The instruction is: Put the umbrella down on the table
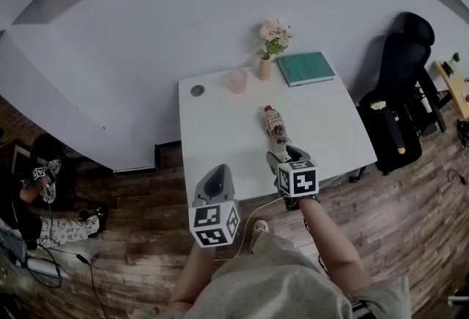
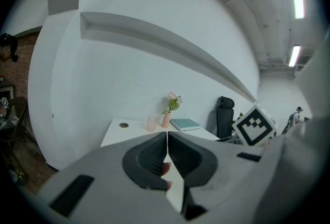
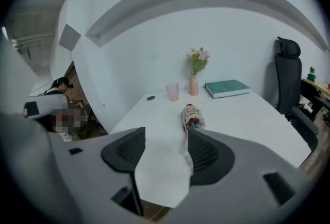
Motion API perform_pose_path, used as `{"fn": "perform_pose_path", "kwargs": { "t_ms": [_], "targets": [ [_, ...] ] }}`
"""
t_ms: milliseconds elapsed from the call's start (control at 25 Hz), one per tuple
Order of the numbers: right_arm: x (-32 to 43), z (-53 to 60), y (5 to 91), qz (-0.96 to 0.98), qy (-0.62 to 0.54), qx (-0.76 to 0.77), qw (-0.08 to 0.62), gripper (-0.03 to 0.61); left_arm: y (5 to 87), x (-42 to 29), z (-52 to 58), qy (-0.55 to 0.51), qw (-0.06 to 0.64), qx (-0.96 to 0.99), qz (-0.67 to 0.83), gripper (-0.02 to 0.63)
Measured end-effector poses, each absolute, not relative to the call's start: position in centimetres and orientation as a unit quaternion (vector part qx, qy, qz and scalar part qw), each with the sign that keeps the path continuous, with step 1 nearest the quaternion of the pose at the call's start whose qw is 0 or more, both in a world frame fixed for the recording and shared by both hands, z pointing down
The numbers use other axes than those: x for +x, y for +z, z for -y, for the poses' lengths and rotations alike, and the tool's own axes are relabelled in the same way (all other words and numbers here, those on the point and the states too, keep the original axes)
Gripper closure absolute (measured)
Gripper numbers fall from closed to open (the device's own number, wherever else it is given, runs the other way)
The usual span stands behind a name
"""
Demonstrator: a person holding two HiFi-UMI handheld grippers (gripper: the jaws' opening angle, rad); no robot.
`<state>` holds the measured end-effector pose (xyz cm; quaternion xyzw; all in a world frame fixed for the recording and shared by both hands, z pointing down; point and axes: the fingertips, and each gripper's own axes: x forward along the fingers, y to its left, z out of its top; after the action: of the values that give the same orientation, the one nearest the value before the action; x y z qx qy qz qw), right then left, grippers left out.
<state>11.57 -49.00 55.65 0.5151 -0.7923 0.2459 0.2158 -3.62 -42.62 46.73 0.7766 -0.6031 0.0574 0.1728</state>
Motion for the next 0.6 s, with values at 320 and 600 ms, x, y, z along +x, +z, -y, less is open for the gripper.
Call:
{"fn": "perform_pose_path", "kwargs": {
  "t_ms": [320,600],
  "targets": [
    [10.6,41.9,52.7,0.800,0.225,0.524,0.184,0.350,46.0,-3.7,37.7,0.051,0.163,0.785,0.595,0.606],
    [10.0,34.8,51.5,0.806,0.216,0.526,0.165,0.388,46.1,-3.7,32.8,0.061,0.154,0.794,0.585,0.606]
  ]
}}
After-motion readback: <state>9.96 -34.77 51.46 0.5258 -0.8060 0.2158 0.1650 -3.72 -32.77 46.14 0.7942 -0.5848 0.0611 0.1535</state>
